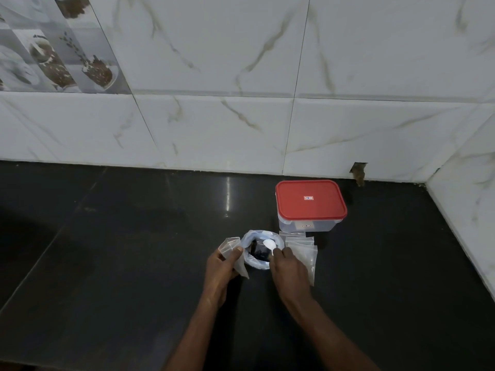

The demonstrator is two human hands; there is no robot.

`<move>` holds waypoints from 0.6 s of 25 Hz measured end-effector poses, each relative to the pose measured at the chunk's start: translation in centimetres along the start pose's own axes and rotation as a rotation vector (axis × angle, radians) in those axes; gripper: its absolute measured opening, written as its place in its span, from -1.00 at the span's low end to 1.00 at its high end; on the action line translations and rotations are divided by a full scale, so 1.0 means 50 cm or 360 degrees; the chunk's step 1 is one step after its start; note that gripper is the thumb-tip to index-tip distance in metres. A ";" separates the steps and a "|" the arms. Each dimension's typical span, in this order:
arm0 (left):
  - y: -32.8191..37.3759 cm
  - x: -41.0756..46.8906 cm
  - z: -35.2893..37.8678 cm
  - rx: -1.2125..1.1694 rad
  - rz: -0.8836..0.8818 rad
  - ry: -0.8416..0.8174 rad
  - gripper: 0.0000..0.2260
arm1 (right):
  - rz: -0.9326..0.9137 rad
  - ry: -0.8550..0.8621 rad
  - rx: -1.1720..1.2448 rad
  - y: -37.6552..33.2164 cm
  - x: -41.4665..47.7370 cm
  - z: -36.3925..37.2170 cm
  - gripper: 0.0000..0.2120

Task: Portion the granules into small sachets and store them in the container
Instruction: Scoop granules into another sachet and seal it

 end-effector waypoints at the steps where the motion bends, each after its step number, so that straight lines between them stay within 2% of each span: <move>1: -0.004 -0.001 0.002 -0.0038 -0.0048 -0.0027 -0.88 | 0.0038 -0.0027 0.0062 0.008 0.002 0.014 -0.67; 3: -0.014 0.000 0.008 -0.0117 -0.0137 -0.0091 -0.83 | 0.0066 -0.0033 0.0113 0.018 -0.002 0.031 -0.67; 6: -0.018 -0.002 0.019 -0.0194 -0.0144 -0.0138 -0.75 | 0.0097 -0.0051 0.0176 0.000 -0.009 0.031 -0.92; 7: -0.017 -0.003 0.025 -0.0205 -0.0125 -0.0155 -0.76 | 0.0159 -0.0026 0.0225 0.000 -0.006 0.029 -0.93; 8: -0.014 -0.004 0.031 -0.0204 -0.0106 -0.0175 -0.78 | 0.0214 0.0016 0.0282 0.001 -0.002 0.028 -0.83; 10: -0.006 -0.004 0.042 -0.0162 -0.0077 -0.0206 -0.79 | 0.0458 0.0100 0.0628 0.016 0.007 0.023 -0.73; 13: 0.000 0.000 0.035 -0.0110 -0.0065 -0.0166 -0.79 | 0.0867 0.0192 0.1107 0.052 0.010 0.008 -0.79; 15: -0.001 0.000 0.022 -0.0068 -0.0051 -0.0106 -0.81 | 0.0932 0.0242 0.1189 0.070 0.010 -0.010 -0.81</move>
Point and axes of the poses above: each hand's wrist, its own x-axis towards the middle knuckle, its own z-axis out of the palm, y = z × x, the point moved 5 cm from there along x, towards the middle knuckle, and after that the axes turned 5 degrees about -z, right-handed, at the moved point
